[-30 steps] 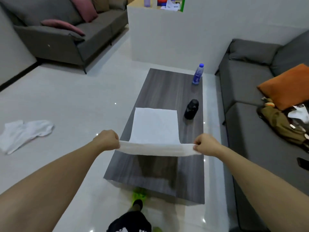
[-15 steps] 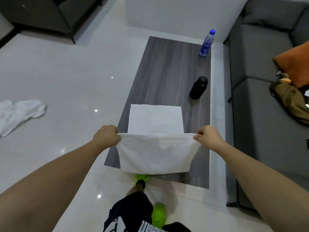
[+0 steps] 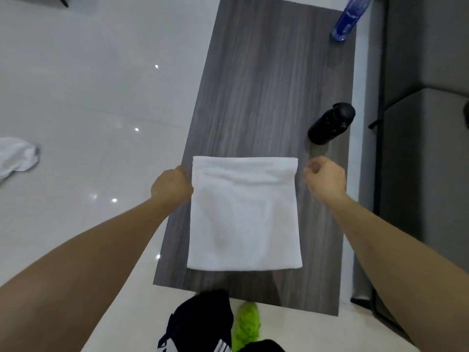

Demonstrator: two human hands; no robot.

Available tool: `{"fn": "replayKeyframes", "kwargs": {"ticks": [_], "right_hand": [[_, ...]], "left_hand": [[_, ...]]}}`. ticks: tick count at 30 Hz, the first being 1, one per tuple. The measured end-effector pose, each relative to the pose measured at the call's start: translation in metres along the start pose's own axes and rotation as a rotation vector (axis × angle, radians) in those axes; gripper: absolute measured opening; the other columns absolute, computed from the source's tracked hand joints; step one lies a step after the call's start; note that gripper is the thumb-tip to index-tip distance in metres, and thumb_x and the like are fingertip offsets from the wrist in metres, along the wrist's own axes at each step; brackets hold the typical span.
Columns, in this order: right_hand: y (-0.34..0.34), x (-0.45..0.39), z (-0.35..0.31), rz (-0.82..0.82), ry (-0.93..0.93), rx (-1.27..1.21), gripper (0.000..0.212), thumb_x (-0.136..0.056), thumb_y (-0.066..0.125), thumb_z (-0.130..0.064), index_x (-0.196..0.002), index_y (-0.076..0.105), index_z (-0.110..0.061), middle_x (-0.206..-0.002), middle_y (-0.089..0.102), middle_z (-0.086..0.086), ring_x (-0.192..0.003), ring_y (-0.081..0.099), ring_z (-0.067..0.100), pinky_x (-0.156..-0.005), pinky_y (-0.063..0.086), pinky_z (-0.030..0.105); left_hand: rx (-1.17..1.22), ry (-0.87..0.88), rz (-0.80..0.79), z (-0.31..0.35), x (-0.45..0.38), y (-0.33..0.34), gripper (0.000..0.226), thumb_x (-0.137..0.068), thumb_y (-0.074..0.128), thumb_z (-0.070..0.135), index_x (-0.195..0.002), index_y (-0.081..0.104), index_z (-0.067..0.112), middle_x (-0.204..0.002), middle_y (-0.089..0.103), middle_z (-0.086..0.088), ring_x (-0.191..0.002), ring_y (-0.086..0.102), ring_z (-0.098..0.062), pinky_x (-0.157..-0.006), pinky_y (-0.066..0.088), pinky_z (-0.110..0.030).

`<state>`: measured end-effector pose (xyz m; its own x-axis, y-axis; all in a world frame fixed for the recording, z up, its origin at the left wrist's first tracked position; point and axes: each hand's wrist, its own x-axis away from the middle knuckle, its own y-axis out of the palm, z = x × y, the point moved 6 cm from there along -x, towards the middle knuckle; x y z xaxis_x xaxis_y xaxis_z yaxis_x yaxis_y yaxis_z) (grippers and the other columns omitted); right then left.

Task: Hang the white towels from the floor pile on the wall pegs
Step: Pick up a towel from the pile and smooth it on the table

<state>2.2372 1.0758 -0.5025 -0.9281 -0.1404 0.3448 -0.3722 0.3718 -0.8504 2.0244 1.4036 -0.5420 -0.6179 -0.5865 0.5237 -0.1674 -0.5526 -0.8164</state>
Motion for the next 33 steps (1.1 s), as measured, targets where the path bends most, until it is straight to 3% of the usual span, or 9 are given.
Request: {"fn": "replayKeyframes", "kwargs": {"ticks": [2, 6, 8, 11, 17, 21, 24, 27, 33], "right_hand": [[0.032, 0.014, 0.017, -0.098, 0.047, 0.017, 0.027, -0.094, 0.061, -0.023, -0.118, 0.064, -0.012, -0.106, 0.070, 0.009, -0.089, 0.060, 0.023, -0.075, 0.046, 0.028], [0.107, 0.068, 0.053, -0.328, 0.075, 0.078, 0.028, -0.094, 0.063, -0.023, -0.120, 0.065, -0.013, -0.096, 0.070, 0.007, -0.081, 0.058, 0.017, -0.072, 0.042, 0.022], [0.143, 0.098, 0.067, -0.429, 0.007, 0.170, 0.030, -0.094, 0.061, -0.024, -0.122, 0.064, -0.016, -0.106, 0.069, 0.006, -0.094, 0.060, 0.020, -0.077, 0.047, 0.025], [0.191, 0.142, 0.080, -0.544, -0.222, 0.351, 0.033, -0.094, 0.058, -0.026, -0.126, 0.060, -0.017, -0.113, 0.064, 0.007, -0.108, 0.054, 0.026, -0.088, 0.048, 0.033], [0.240, 0.184, 0.105, -0.355, -0.596, 0.440, 0.048, -0.073, 0.077, -0.018, -0.119, 0.065, -0.014, -0.125, 0.058, 0.015, -0.106, 0.055, 0.038, -0.083, 0.047, 0.044], [0.245, 0.189, 0.118, -0.119, -0.710, 0.322, 0.031, -0.064, 0.067, -0.002, -0.092, 0.073, -0.013, -0.105, 0.067, 0.012, -0.089, 0.061, 0.036, -0.074, 0.044, 0.041], [0.235, 0.202, 0.120, -0.181, -0.610, 0.233, 0.041, -0.060, 0.062, 0.009, -0.096, 0.072, -0.008, -0.092, 0.068, 0.011, -0.081, 0.062, 0.035, -0.073, 0.041, 0.038], [0.200, 0.225, 0.119, -0.238, -0.480, 0.159, 0.046, -0.068, 0.058, 0.008, -0.112, 0.061, -0.005, -0.098, 0.062, 0.014, -0.085, 0.059, 0.034, -0.071, 0.036, 0.035], [0.070, 0.259, 0.047, -0.085, -0.599, 0.190, 0.024, -0.076, 0.052, -0.011, -0.100, 0.051, -0.013, -0.084, 0.066, 0.011, -0.073, 0.061, 0.038, -0.061, 0.032, 0.033]], "left_hand": [[-0.027, 0.012, -0.114, -0.007, 0.001, 0.033, 0.018, -0.083, 0.054, 0.020, -0.100, 0.060, 0.015, -0.104, 0.066, -0.009, -0.085, 0.059, -0.028, -0.072, 0.051, -0.035], [-0.016, 0.011, -0.253, -0.022, 0.026, 0.102, 0.039, -0.091, 0.055, 0.026, -0.129, 0.055, 0.018, -0.122, 0.060, -0.008, -0.106, 0.058, -0.026, -0.082, 0.047, -0.031], [-0.027, 0.078, -0.299, -0.024, 0.045, 0.134, 0.037, -0.093, 0.055, 0.028, -0.129, 0.055, 0.018, -0.121, 0.057, -0.008, -0.099, 0.057, -0.023, -0.075, 0.044, -0.029], [-0.112, 0.256, -0.330, -0.024, 0.076, 0.178, 0.039, -0.091, 0.059, 0.028, -0.128, 0.057, 0.017, -0.128, 0.054, -0.008, -0.112, 0.051, -0.026, -0.088, 0.047, -0.036], [-0.343, 0.479, -0.199, -0.025, 0.134, 0.250, 0.052, -0.076, 0.071, 0.032, -0.121, 0.055, 0.013, -0.136, 0.046, -0.013, -0.121, 0.044, -0.036, -0.097, 0.039, -0.047], [-0.325, 0.497, 0.057, -0.031, 0.146, 0.264, 0.023, -0.076, 0.060, 0.005, -0.098, 0.062, 0.007, -0.117, 0.056, -0.015, -0.108, 0.051, -0.036, -0.087, 0.040, -0.046], [-0.296, 0.452, 0.030, -0.029, 0.166, 0.261, 0.020, -0.075, 0.057, -0.001, -0.093, 0.059, 0.007, -0.093, 0.062, -0.013, -0.088, 0.057, -0.035, -0.076, 0.044, -0.043], [-0.216, 0.336, 0.004, -0.021, 0.195, 0.232, 0.026, -0.078, 0.056, -0.001, -0.101, 0.052, 0.012, -0.081, 0.060, -0.009, -0.069, 0.056, -0.034, -0.059, 0.045, -0.040], [-0.043, 0.379, 0.236, 0.015, 0.260, 0.093, 0.029, -0.075, 0.058, 0.000, -0.102, 0.055, 0.013, -0.091, 0.063, -0.012, -0.081, 0.059, -0.034, -0.066, 0.047, -0.039]]}}
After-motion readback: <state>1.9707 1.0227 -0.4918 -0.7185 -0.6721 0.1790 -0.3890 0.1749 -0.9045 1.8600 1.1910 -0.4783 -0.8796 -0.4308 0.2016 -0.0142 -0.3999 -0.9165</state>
